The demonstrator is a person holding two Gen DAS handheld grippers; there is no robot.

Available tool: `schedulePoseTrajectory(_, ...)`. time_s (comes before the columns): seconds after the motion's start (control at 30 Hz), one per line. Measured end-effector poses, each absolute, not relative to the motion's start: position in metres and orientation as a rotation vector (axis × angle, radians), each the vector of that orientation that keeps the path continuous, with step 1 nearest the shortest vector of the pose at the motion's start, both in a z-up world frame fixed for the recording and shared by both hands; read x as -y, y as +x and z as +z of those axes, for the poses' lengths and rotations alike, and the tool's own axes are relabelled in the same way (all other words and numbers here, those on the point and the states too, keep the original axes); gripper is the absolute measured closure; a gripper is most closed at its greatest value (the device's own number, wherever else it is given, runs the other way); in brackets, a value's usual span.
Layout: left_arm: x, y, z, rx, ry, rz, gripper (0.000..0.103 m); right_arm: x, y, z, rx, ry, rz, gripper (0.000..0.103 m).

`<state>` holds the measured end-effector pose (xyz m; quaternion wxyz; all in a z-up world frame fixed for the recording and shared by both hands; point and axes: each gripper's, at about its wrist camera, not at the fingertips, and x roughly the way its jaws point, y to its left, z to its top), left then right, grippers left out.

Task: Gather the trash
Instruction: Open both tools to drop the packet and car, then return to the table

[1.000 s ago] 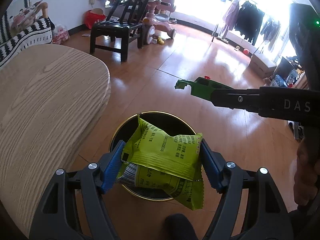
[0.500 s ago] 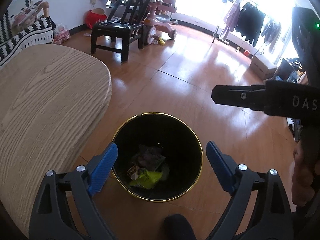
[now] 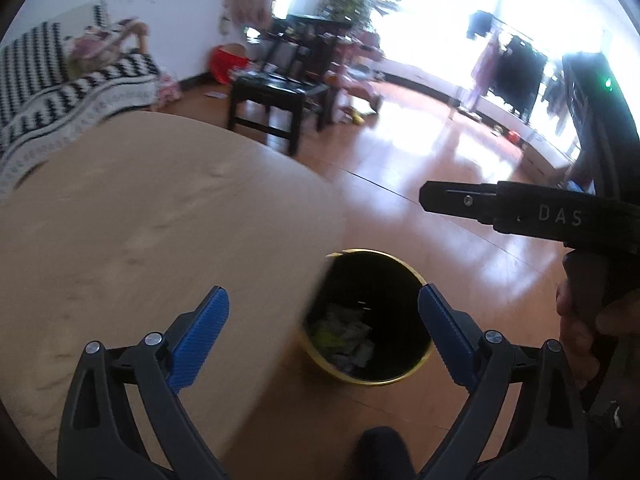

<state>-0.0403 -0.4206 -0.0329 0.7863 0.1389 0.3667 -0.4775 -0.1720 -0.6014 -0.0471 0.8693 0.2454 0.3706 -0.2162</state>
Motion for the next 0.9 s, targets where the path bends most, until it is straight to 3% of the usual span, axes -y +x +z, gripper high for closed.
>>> schedulePoseTrajectory(0.4, 0.219, 0.041, 0.01, -0.721, 0.213, -0.687, 0.008, 0.442, -0.029, -0.016, -0.771, 0.399, -0.14, 0.022)
schedulePoseTrajectory(0.7, 0.078, 0.091, 0.001, -0.745, 0.123, -0.423, 0.008, 0.315, 0.064, -0.03, -0.831, 0.326, 0.05, 0.019)
schedulePoseTrajectory(0.9, 0.037, 0.126, -0.022, -0.787, 0.093, -0.327, 0.008, 0.267, 0.113, -0.055, -0.891, 0.305, 0.094, 0.019)
